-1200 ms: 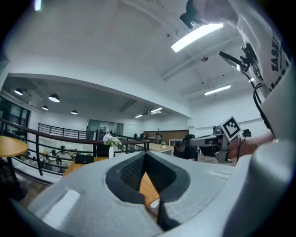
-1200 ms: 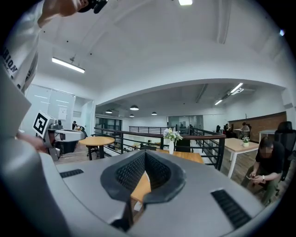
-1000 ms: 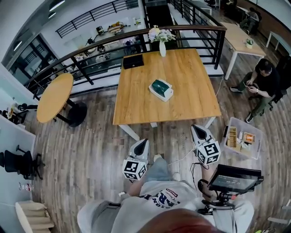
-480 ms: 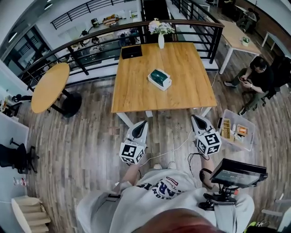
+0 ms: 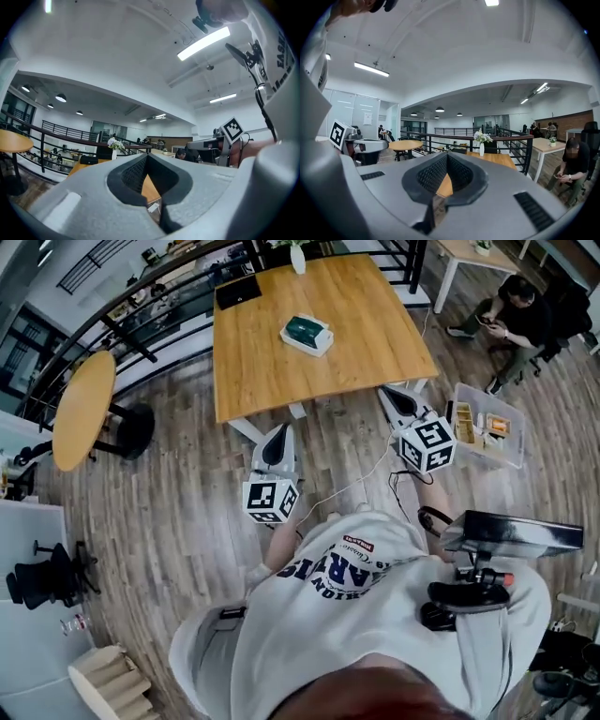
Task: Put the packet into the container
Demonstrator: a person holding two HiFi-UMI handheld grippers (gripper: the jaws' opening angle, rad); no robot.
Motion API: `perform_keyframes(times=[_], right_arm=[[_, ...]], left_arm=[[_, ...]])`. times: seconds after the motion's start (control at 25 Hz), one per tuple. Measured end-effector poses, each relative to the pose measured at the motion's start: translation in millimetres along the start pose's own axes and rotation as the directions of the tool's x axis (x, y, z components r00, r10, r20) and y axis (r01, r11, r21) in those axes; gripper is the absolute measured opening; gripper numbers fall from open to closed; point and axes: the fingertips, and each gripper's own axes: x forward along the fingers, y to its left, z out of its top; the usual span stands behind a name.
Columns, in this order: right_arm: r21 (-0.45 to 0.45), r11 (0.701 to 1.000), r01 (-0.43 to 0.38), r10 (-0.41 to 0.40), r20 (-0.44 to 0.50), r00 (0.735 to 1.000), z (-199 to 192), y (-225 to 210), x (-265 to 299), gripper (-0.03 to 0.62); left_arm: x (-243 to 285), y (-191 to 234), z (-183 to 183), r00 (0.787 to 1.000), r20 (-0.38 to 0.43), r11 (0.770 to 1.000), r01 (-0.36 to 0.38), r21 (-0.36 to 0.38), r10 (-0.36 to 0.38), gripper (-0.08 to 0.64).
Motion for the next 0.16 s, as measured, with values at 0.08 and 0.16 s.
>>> perform_keyframes(times=[0.08,0.16], right_arm=[[-0.019,0.999,-0.026,0.026,0.001,1.000,4,2,10,0.006],[-0.035,0.998,-0.050,0.050,0.003,0.999,8,4,20,0.006]], left_arm=[[6,1,7,1.000,0.017,1.000,0.006,0.022,-0.006,0.000],[13,3,13,0.999,0.030,0.999,0.007,0.039,-0.009,0.000]])
